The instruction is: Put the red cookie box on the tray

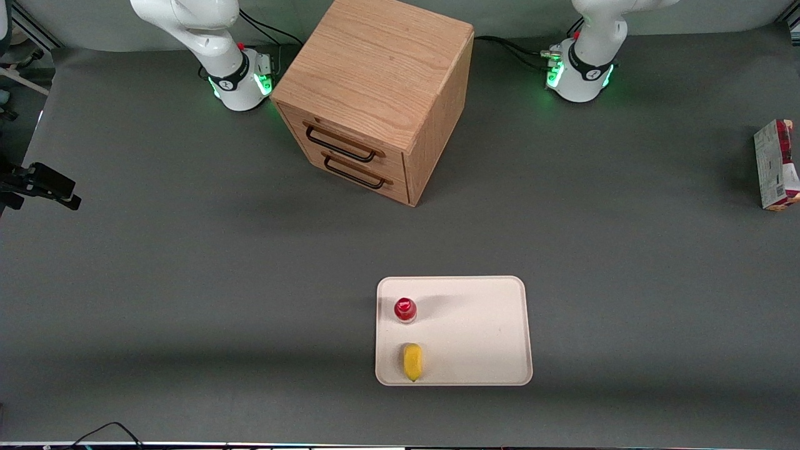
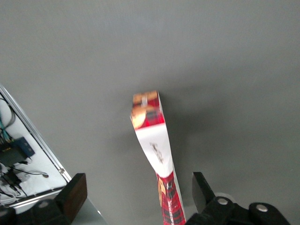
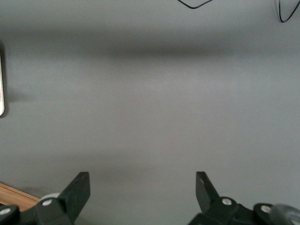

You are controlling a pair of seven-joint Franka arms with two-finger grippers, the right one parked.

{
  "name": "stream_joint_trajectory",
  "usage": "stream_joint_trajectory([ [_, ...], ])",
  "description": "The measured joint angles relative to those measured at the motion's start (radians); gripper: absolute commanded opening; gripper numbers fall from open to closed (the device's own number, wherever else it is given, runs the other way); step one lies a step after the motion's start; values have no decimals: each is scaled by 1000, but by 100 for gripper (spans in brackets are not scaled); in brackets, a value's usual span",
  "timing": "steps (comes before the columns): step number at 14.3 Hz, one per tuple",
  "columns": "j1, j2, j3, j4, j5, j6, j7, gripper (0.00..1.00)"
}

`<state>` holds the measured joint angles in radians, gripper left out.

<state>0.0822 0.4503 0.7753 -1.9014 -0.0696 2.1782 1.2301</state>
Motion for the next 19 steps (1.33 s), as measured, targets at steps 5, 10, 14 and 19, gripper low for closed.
stream_joint_trajectory([
  [5, 11, -1, 31, -150, -82, 151, 84, 100],
  [10, 15, 69, 31, -216, -298, 263, 280, 100],
  [14, 16, 164, 31, -215, -451, 311, 418, 0],
  [19, 16, 174, 34, -201, -459, 310, 429, 0],
])
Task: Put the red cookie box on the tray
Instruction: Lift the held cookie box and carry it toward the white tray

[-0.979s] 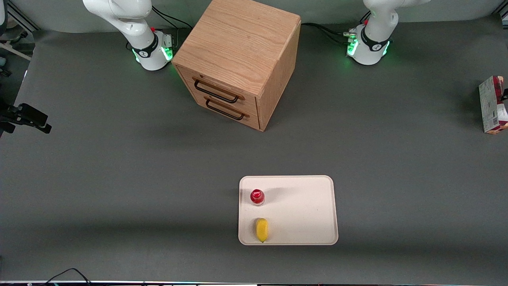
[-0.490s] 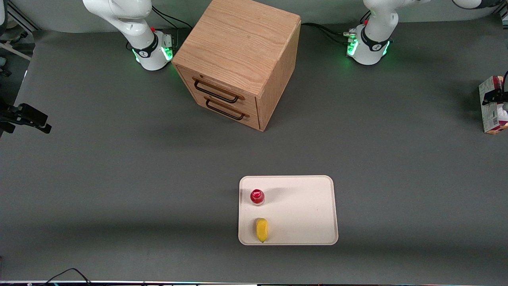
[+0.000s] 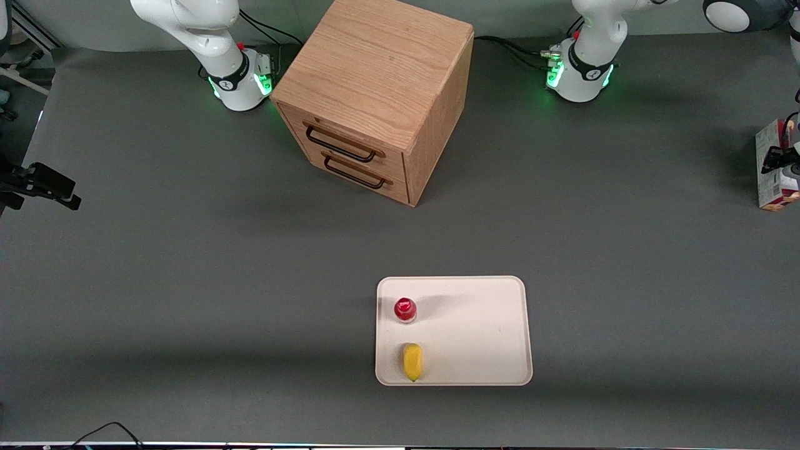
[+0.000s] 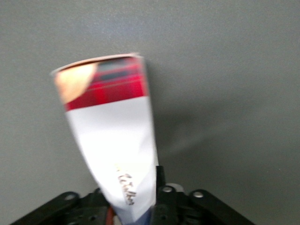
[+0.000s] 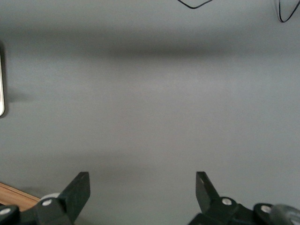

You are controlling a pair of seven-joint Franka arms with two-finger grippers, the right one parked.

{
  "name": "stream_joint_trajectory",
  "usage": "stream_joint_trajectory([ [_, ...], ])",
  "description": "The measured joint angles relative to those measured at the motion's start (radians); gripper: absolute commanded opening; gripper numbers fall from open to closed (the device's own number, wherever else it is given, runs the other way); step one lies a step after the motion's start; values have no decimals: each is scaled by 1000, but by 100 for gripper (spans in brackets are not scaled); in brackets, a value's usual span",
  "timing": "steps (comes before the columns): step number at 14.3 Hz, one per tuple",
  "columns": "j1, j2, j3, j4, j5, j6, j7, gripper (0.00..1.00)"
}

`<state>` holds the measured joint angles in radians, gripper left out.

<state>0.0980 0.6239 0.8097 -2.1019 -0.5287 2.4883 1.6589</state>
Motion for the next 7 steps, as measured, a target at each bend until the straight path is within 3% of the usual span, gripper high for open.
stream_joint_trajectory([
  [4, -1, 0, 7, 44, -3, -53, 1, 0],
  [7, -3, -4, 45, 178, 2, -253, -28, 0],
])
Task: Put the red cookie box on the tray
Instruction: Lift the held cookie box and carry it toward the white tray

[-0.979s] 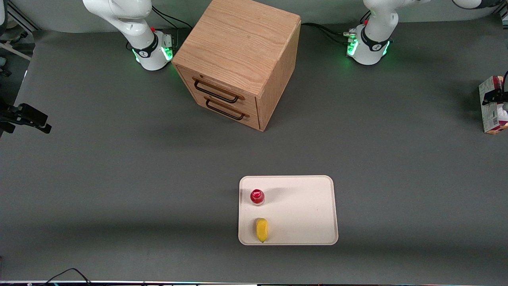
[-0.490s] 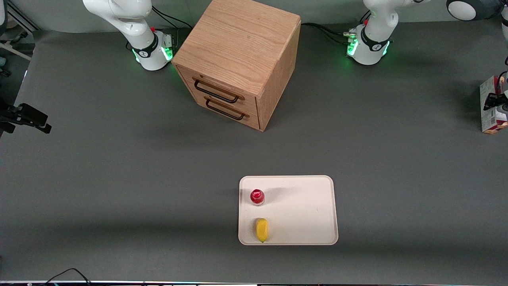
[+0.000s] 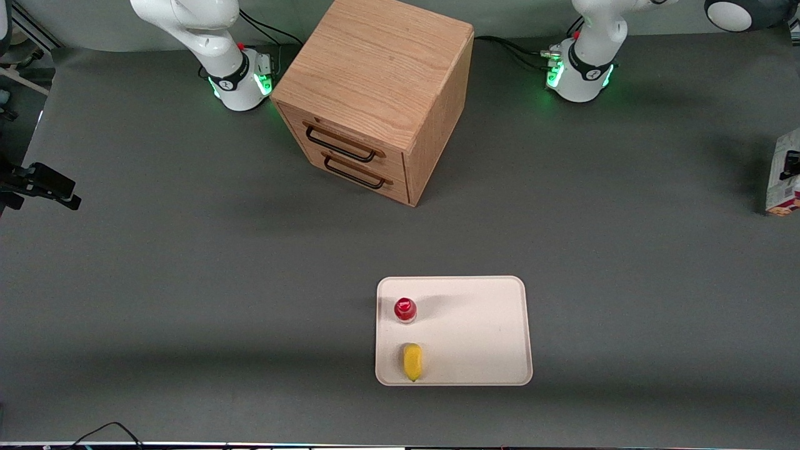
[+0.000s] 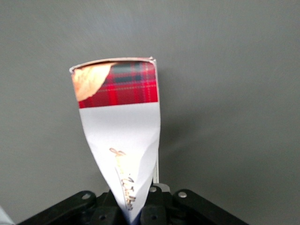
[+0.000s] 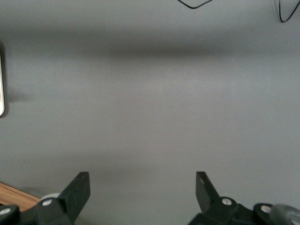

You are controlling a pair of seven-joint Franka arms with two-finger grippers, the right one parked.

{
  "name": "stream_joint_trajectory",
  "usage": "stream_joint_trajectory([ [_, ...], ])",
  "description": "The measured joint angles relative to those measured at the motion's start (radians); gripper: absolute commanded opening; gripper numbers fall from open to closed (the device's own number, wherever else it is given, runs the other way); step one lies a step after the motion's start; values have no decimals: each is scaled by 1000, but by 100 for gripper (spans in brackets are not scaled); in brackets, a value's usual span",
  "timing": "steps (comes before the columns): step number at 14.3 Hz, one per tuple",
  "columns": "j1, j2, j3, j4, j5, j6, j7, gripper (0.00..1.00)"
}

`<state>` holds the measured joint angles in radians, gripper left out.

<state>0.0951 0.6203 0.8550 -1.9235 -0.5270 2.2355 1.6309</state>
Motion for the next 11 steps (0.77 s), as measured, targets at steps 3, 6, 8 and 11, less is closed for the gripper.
stream_joint_trajectory([
  [3, -2, -9, 31, 152, 37, -200, -93, 0],
  [6, -7, -32, 33, 321, 99, -398, -259, 0],
  [8, -16, -57, 31, 444, 131, -538, -382, 0],
  [11, -39, -87, 6, 635, 165, -764, -574, 0],
])
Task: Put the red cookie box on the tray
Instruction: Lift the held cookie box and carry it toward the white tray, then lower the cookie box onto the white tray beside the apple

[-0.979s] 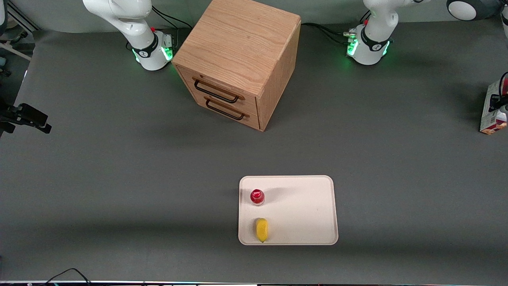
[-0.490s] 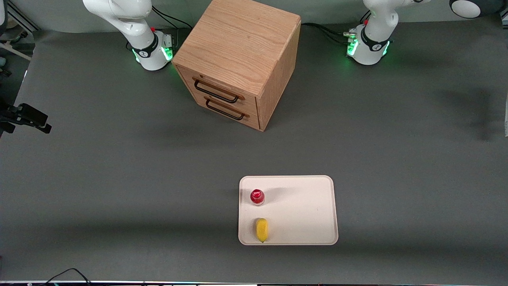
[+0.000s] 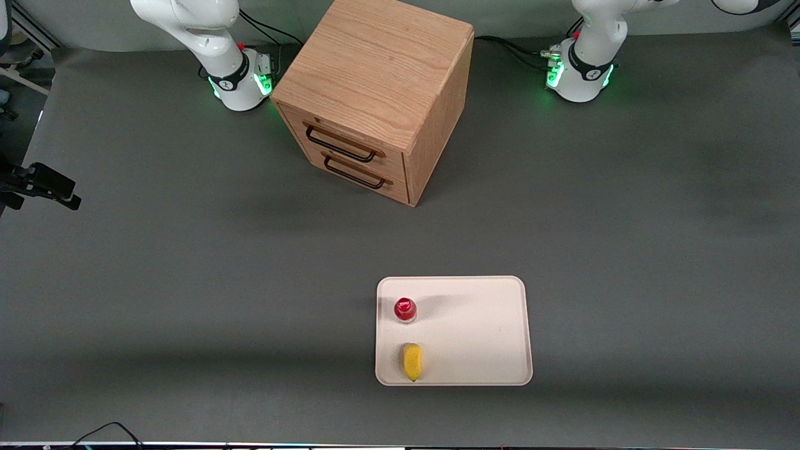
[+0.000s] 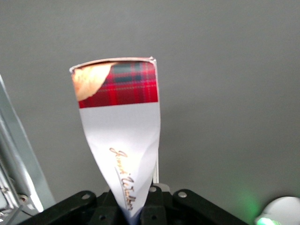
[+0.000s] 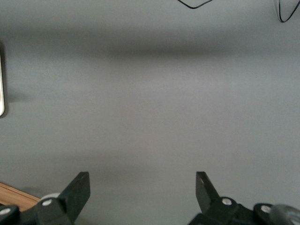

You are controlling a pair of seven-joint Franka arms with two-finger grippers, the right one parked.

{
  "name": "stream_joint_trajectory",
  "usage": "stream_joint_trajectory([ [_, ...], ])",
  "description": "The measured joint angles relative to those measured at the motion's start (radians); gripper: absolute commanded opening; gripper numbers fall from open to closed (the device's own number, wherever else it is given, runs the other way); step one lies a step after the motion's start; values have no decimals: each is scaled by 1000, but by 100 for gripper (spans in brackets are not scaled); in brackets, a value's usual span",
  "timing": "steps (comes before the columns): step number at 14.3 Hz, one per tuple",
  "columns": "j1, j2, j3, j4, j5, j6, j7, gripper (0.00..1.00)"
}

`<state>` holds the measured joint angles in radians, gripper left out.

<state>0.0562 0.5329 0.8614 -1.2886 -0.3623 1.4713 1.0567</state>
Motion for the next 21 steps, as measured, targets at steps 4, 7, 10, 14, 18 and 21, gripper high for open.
stream_joint_trajectory([
  [4, -12, -19, -147, 233, 44, -217, -317, 0],
  [7, -11, -78, -364, 283, 131, -251, -585, 0],
  [10, -12, -135, -624, 283, 244, -279, -865, 0],
  [14, -14, -137, -912, 251, 330, -270, -1208, 0],
  [18, -18, -121, -1122, 84, 389, -63, -1481, 0],
  [21, -20, -84, -1207, -60, 425, 162, -1611, 0],
])
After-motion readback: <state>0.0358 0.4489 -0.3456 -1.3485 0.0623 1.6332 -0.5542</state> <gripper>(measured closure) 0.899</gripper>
